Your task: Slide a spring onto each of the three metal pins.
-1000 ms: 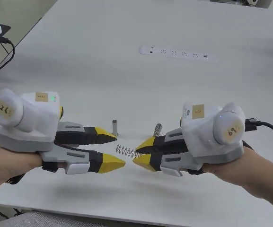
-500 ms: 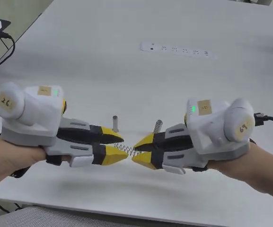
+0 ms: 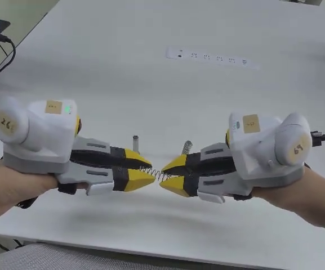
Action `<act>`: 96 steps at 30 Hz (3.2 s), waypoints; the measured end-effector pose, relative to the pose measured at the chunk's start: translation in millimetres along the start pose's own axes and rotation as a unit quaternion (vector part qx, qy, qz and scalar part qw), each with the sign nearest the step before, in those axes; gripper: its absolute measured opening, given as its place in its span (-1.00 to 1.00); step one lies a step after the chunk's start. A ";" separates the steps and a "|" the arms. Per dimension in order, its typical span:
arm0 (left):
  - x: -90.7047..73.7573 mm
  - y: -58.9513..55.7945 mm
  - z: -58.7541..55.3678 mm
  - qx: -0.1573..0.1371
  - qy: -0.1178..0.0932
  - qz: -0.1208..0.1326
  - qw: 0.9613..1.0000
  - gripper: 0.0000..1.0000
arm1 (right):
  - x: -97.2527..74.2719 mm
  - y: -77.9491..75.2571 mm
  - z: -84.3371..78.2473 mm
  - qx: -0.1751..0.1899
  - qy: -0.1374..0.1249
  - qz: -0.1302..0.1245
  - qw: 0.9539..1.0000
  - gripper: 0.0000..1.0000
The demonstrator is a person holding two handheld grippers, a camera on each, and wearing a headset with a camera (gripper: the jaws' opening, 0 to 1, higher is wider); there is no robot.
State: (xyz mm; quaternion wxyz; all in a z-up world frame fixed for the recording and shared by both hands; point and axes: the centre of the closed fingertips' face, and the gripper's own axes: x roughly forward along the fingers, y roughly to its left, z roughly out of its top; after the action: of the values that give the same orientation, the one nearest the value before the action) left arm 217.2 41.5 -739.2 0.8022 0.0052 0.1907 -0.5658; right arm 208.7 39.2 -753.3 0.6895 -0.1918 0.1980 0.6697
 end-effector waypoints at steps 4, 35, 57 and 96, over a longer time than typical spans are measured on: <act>0.7 -3.2 1.1 0.011 0.002 -0.008 1.000 -0.92 | -1.1 1.0 0.8 -0.002 -0.002 0.003 1.000 -0.86; 0.1 -11.0 5.4 0.034 -0.002 -0.021 0.999 -0.98 | -6.4 2.6 1.8 -0.022 0.001 0.008 1.000 -0.83; -2.7 -9.9 12.6 0.020 -0.013 -0.025 0.999 -0.98 | -14.0 -3.8 2.9 0.040 -0.029 0.003 0.999 -0.86; -9.6 -11.6 17.8 0.019 -0.038 -0.023 0.999 -0.98 | -24.9 -0.3 32.8 0.106 -0.125 0.008 0.986 -0.87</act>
State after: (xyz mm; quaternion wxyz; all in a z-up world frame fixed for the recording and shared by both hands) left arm 209.2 42.0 -717.3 0.7951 -0.0057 0.1490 -0.5878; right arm 208.9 35.5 -712.3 0.7200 -0.0309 0.1817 0.6690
